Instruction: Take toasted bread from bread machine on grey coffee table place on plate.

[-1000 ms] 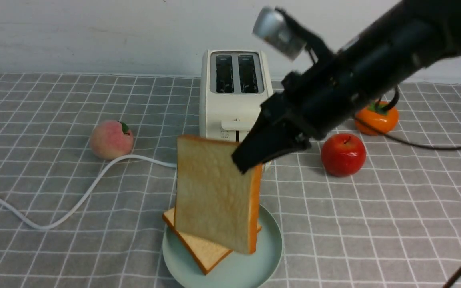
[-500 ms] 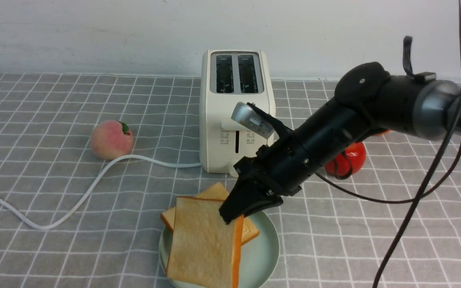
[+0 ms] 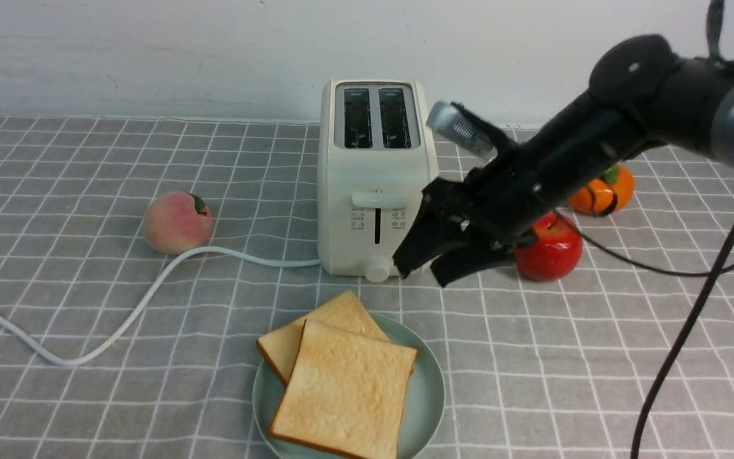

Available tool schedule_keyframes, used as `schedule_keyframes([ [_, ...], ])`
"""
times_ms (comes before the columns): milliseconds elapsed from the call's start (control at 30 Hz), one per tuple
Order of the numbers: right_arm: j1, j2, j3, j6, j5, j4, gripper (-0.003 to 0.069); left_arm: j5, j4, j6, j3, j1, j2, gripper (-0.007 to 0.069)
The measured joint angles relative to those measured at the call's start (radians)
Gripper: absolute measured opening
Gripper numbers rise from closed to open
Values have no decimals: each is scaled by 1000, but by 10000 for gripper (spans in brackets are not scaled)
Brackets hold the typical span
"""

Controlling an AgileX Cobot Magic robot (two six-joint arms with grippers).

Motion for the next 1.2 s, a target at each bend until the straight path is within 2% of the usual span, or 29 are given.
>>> schedule_keyframes([
  [67, -14, -31, -27, 49, 1, -69, 469, 0, -1, 0, 0, 0, 0, -14],
  [133, -25, -119, -64, 115, 12, -194, 390, -1, -1, 0, 0, 0, 0, -14],
  [233, -25, -256, -81, 179, 23, -334, 258, -15, -2, -12, 0, 0, 0, -14],
  [267, -25, -350, -84, 213, 29, -412, 167, -31, -3, -28, 0, 0, 0, -14],
  [400, -25, -585, -75, 319, 46, -577, -1, -94, -4, -89, 3, 0, 0, -14],
  [533, -25, -837, 25, 387, 10, -704, -18, -195, -4, -139, 34, 0, 0, -14],
  [667, -25, -1169, 292, 417, -206, -809, -18, -344, -5, -177, 86, 0, 0, -14],
  [700, -25, -1187, 311, 416, -206, -809, -18, -353, -5, -179, 89, 0, 0, -14],
  [800, -25, -1464, 583, 462, -439, -851, -11, -481, -5, -204, 129, 0, 0, -14],
  [833, -25, -1619, 738, 500, -541, -889, -8, -546, -5, -222, 145, 0, 0, -14],
  [933, -25, -1869, 989, 604, -720, -1004, -6, -628, -5, -239, 154, 0, 1, -14],
  [1000, -25, -1956, 1083, 678, -786, -1086, -6, -655, -5, -243, 154, 0, 12, -14],
  [1033, -25, -1962, 1092, 687, -794, -1086, -6, -658, -5, -243, 154, 0, 14, -14],
  [1100, -25, -1990, 1165, 785, -859, -1194, -4, -678, -5, -243, 154, 0, 42, -14],
  [1200, -25, -1990, 1195, 835, -868, -1245, -1, -680, -5, -246, 157, 0, 61, -14],
])
